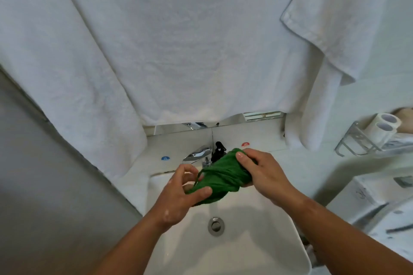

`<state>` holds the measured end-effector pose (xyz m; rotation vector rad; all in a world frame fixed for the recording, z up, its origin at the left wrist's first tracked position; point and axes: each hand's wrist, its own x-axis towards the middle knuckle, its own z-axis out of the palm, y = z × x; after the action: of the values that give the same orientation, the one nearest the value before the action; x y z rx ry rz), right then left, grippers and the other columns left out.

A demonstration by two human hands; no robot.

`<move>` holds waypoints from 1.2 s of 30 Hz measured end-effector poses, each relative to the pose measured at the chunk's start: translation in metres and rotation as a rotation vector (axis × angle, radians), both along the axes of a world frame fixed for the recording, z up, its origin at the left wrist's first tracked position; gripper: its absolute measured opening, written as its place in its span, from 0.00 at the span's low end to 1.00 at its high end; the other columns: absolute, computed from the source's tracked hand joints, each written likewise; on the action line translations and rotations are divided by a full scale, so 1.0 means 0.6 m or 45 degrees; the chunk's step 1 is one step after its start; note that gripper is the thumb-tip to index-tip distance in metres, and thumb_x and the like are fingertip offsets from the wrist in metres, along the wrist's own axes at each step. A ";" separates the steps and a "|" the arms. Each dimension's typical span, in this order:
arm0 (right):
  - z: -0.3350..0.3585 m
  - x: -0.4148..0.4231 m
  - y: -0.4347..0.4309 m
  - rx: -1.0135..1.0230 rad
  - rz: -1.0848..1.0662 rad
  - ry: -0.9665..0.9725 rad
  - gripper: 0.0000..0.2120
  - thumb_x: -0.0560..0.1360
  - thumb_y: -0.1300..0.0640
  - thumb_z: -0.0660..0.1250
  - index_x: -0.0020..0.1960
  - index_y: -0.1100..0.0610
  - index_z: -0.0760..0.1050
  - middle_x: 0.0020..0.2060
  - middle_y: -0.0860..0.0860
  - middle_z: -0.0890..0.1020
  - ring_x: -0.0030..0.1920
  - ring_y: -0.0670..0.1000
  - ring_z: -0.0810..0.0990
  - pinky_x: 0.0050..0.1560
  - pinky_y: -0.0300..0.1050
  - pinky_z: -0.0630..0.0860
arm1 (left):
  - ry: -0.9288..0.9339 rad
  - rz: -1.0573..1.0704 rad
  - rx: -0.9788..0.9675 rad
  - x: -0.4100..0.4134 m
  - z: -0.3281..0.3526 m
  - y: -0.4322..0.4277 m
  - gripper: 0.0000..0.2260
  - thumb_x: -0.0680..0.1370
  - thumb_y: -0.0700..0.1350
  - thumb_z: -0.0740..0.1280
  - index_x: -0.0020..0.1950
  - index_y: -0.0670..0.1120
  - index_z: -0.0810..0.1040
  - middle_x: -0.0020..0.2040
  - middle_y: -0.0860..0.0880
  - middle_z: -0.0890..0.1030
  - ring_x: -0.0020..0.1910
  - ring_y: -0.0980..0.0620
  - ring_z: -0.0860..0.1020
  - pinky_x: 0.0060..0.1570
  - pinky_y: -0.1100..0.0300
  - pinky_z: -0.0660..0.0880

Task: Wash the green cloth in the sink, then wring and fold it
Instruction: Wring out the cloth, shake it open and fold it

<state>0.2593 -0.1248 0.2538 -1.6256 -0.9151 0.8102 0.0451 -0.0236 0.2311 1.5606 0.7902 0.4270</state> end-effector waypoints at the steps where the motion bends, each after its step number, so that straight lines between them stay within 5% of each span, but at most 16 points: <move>1: 0.011 -0.002 0.002 0.018 0.013 -0.015 0.10 0.81 0.49 0.64 0.48 0.49 0.84 0.41 0.51 0.84 0.44 0.53 0.85 0.40 0.55 0.85 | 0.112 -0.072 0.068 0.008 0.016 -0.002 0.26 0.68 0.58 0.79 0.62 0.63 0.72 0.59 0.51 0.80 0.54 0.53 0.83 0.52 0.55 0.82; 3: 0.031 -0.006 0.005 0.021 0.059 -0.117 0.12 0.81 0.45 0.64 0.48 0.48 0.83 0.41 0.50 0.85 0.44 0.52 0.85 0.44 0.58 0.84 | 0.187 -0.232 0.201 0.025 0.042 -0.007 0.28 0.72 0.62 0.75 0.69 0.64 0.71 0.58 0.58 0.81 0.56 0.58 0.81 0.55 0.58 0.80; 7: 0.059 -0.018 0.007 0.057 0.170 -0.213 0.13 0.81 0.44 0.63 0.48 0.49 0.84 0.41 0.51 0.85 0.45 0.53 0.84 0.50 0.61 0.81 | 0.104 -0.019 0.437 0.048 0.077 -0.018 0.11 0.74 0.58 0.73 0.55 0.58 0.82 0.49 0.56 0.85 0.51 0.57 0.83 0.54 0.48 0.81; 9: 0.075 -0.020 0.003 0.093 0.160 -0.224 0.12 0.82 0.47 0.64 0.48 0.49 0.84 0.41 0.49 0.86 0.45 0.51 0.84 0.51 0.57 0.81 | -0.007 0.121 0.457 0.047 0.089 -0.022 0.04 0.77 0.48 0.73 0.50 0.55 0.83 0.45 0.54 0.85 0.47 0.54 0.84 0.51 0.50 0.81; 11: 0.088 -0.014 0.001 0.121 0.159 -0.342 0.10 0.81 0.48 0.65 0.50 0.48 0.86 0.47 0.44 0.86 0.50 0.44 0.83 0.54 0.47 0.78 | -0.078 0.226 0.400 0.040 0.104 -0.023 0.07 0.78 0.42 0.72 0.45 0.54 0.81 0.42 0.51 0.85 0.44 0.50 0.83 0.46 0.52 0.80; 14: 0.105 -0.010 -0.002 0.198 0.159 -0.490 0.11 0.79 0.46 0.66 0.54 0.47 0.85 0.55 0.39 0.83 0.58 0.41 0.79 0.61 0.43 0.75 | -0.078 0.297 0.388 0.025 0.126 -0.017 0.06 0.77 0.43 0.71 0.43 0.53 0.78 0.41 0.50 0.84 0.43 0.48 0.83 0.44 0.49 0.80; 18: 0.123 -0.024 -0.007 0.342 0.195 -0.323 0.08 0.81 0.53 0.66 0.48 0.52 0.84 0.41 0.47 0.85 0.45 0.46 0.84 0.47 0.44 0.80 | -0.005 0.206 0.554 0.006 0.162 -0.004 0.05 0.69 0.43 0.72 0.37 0.50 0.77 0.39 0.53 0.85 0.42 0.54 0.83 0.44 0.52 0.79; 22: 0.136 -0.024 -0.003 0.322 0.251 -0.410 0.10 0.77 0.45 0.65 0.45 0.49 0.81 0.40 0.45 0.84 0.43 0.44 0.82 0.46 0.44 0.79 | 0.010 0.143 0.425 -0.003 0.194 0.014 0.05 0.65 0.43 0.67 0.33 0.48 0.72 0.29 0.51 0.77 0.32 0.52 0.75 0.37 0.54 0.70; 26: 0.145 -0.013 0.000 0.253 0.291 -0.589 0.17 0.73 0.36 0.64 0.41 0.50 0.77 0.38 0.44 0.82 0.41 0.44 0.81 0.46 0.48 0.78 | -0.229 0.185 0.219 0.000 0.219 0.016 0.10 0.75 0.33 0.64 0.38 0.45 0.72 0.33 0.45 0.76 0.32 0.47 0.73 0.33 0.53 0.72; 31: 0.173 -0.001 0.007 0.313 0.345 -0.361 0.15 0.79 0.48 0.68 0.38 0.54 0.70 0.29 0.43 0.72 0.31 0.45 0.70 0.35 0.40 0.68 | -0.407 0.128 0.055 0.014 0.239 0.024 0.12 0.81 0.31 0.60 0.49 0.46 0.77 0.40 0.46 0.81 0.33 0.50 0.75 0.30 0.58 0.74; 34: 0.192 -0.017 0.007 0.383 0.372 -0.141 0.12 0.81 0.53 0.65 0.40 0.56 0.70 0.30 0.46 0.75 0.30 0.45 0.72 0.32 0.36 0.69 | -0.636 0.035 -0.185 0.014 0.219 0.037 0.13 0.78 0.43 0.69 0.63 0.47 0.78 0.50 0.43 0.83 0.42 0.46 0.81 0.40 0.54 0.79; 36: 0.208 -0.028 0.008 0.462 0.357 0.005 0.11 0.80 0.52 0.65 0.42 0.56 0.71 0.32 0.49 0.78 0.31 0.47 0.76 0.33 0.38 0.72 | -0.429 -0.191 -0.090 0.013 0.190 0.041 0.22 0.75 0.47 0.74 0.67 0.45 0.77 0.59 0.38 0.82 0.55 0.39 0.82 0.54 0.45 0.80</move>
<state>0.2425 -0.1198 0.3783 -1.1966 -1.2276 0.7818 0.0527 0.0010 0.3450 1.4219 0.4213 0.5285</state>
